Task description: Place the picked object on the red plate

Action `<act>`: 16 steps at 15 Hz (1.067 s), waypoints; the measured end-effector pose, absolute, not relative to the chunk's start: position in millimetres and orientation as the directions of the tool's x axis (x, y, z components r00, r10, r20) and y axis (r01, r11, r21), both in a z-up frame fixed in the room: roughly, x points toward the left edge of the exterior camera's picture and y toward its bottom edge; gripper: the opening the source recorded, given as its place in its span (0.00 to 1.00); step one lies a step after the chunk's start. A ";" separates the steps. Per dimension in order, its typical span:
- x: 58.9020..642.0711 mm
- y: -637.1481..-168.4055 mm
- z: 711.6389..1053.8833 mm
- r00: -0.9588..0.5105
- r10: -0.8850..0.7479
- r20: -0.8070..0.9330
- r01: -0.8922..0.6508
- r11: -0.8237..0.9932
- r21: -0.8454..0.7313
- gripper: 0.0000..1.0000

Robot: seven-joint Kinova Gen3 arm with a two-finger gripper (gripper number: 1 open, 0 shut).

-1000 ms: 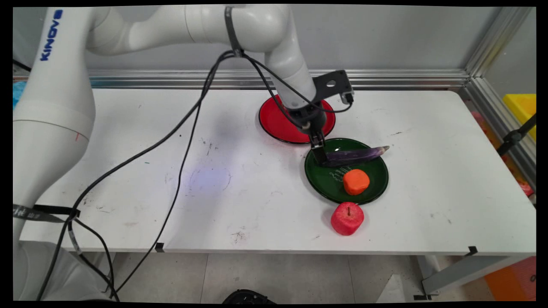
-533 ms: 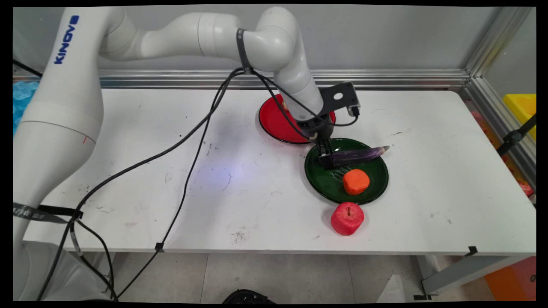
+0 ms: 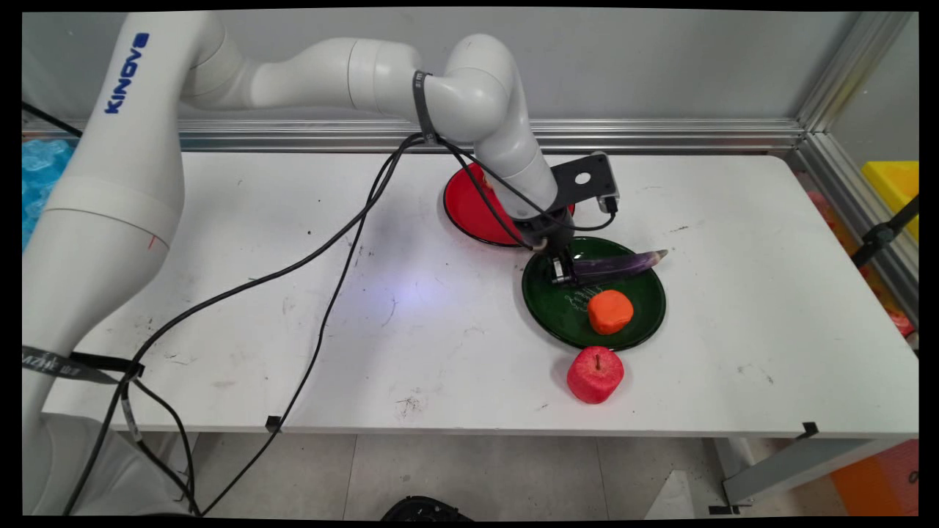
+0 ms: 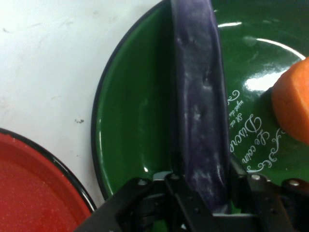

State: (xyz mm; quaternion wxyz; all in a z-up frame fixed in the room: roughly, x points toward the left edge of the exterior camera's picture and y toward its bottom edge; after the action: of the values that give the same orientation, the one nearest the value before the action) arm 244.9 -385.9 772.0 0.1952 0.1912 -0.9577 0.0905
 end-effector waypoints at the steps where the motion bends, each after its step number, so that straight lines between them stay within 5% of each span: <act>1: 244.7 -385.9 771.6 -0.852 -0.328 0.409 -0.399 0.912 -0.100 0.00; 16: 284.8 -411.3 829.6 -0.850 -0.344 0.399 -0.410 0.907 -0.091 0.00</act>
State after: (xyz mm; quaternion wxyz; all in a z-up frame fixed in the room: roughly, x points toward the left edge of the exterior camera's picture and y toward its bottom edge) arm 284.8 -411.3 829.6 0.1905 0.1970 -0.9578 0.0865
